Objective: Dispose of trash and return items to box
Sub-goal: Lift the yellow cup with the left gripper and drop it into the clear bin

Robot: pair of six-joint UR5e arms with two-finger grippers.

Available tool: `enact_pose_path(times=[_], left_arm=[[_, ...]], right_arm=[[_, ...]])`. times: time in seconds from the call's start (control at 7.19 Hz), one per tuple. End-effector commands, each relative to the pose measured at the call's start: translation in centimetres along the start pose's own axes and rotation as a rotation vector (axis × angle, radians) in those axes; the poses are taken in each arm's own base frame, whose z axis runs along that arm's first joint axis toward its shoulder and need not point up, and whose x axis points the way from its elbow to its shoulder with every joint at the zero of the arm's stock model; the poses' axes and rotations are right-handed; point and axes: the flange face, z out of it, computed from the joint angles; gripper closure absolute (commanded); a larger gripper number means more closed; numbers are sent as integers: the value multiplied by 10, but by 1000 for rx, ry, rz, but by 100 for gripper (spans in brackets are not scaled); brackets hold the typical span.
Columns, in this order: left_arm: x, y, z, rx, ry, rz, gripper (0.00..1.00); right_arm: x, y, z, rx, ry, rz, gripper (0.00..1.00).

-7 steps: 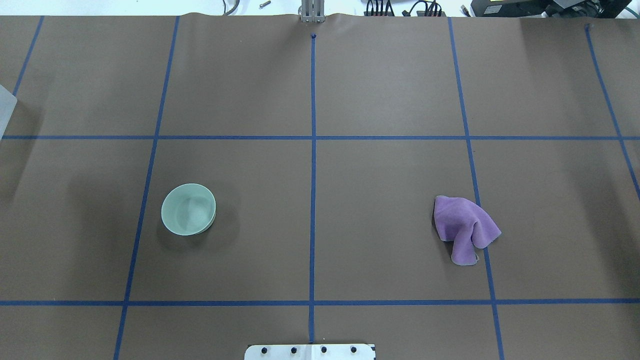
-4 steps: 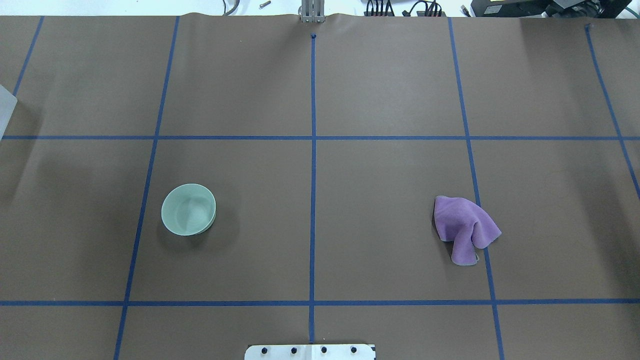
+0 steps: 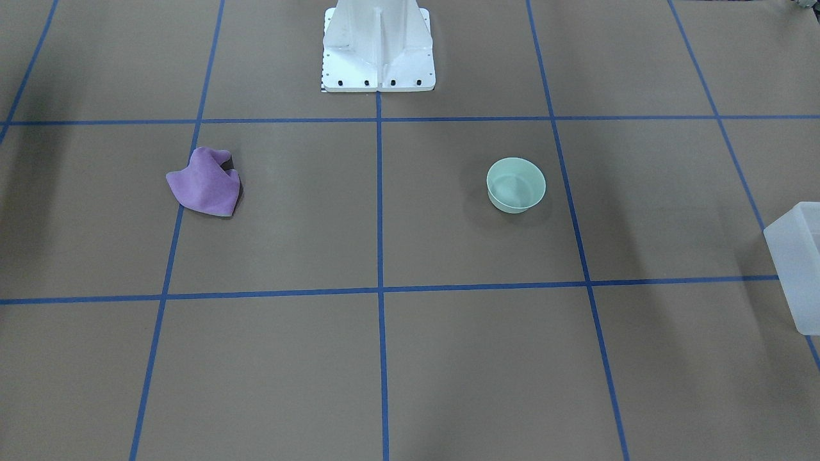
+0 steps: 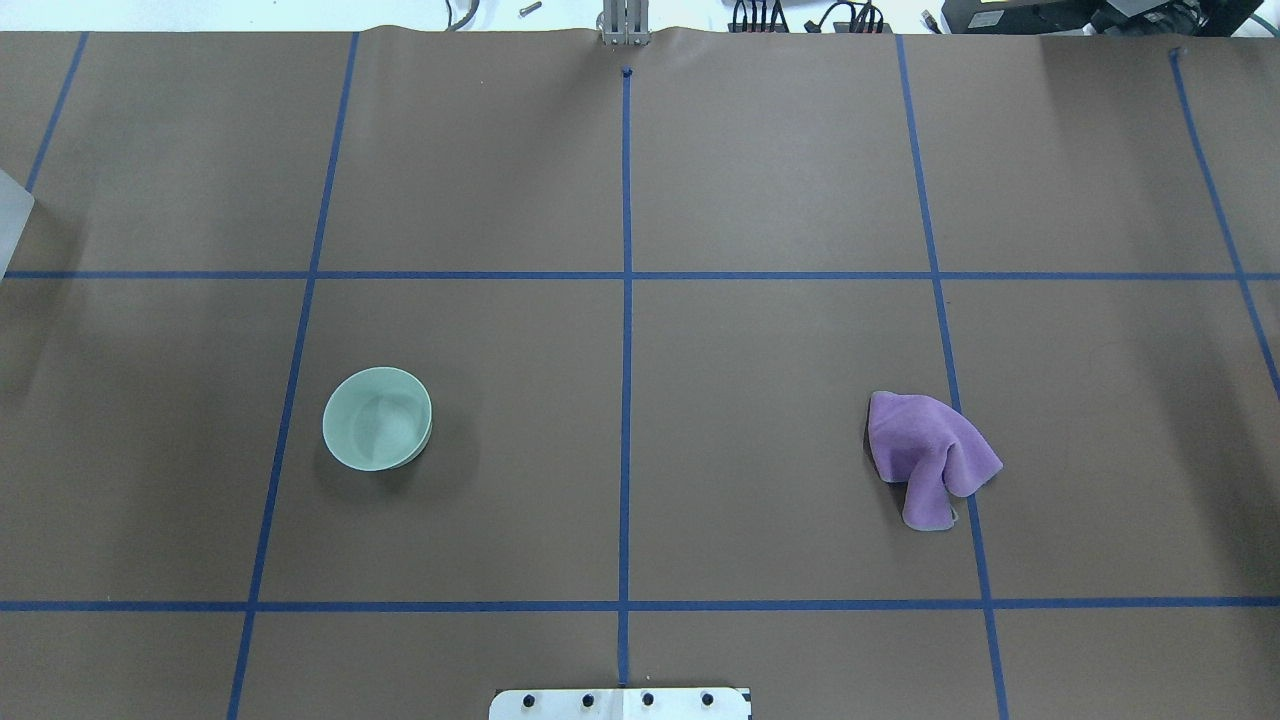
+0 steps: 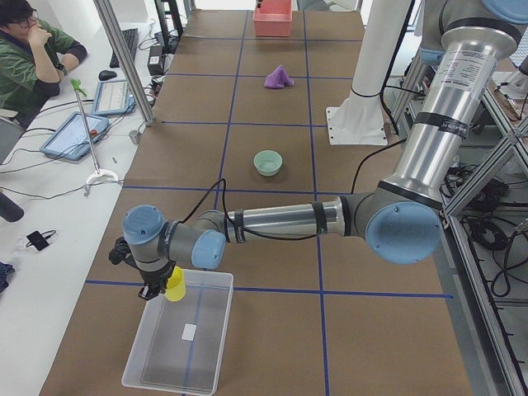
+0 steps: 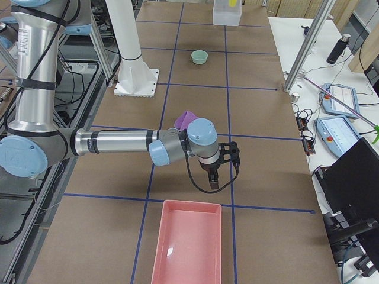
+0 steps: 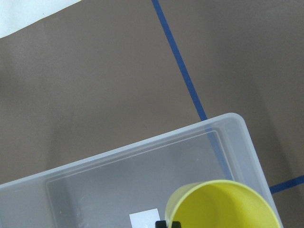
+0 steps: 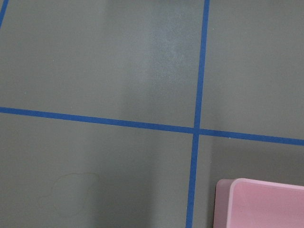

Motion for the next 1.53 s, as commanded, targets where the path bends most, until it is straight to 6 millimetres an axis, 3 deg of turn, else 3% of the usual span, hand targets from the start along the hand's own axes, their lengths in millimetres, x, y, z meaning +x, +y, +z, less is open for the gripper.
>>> enact_pose_path(times=[0.0, 0.28, 0.7, 0.97, 1.25, 1.39], left_arm=[[15, 31, 40, 0, 8, 3, 100], [10, 71, 54, -3, 13, 0, 100], [13, 79, 56, -5, 43, -6, 96], [12, 80, 57, -7, 43, -8, 67], [13, 78, 56, -4, 41, -2, 26], [20, 69, 45, 12, 39, 11, 12]], right_arm=[[-1, 0, 1, 0, 12, -4, 0], [-1, 0, 1, 1, 12, -7, 0], [-2, -1, 1, 1, 11, -10, 0], [-2, -1, 1, 1, 11, -10, 0], [-1, 0, 2, 0, 11, -9, 0], [-2, -1, 2, 1, 11, -10, 0]])
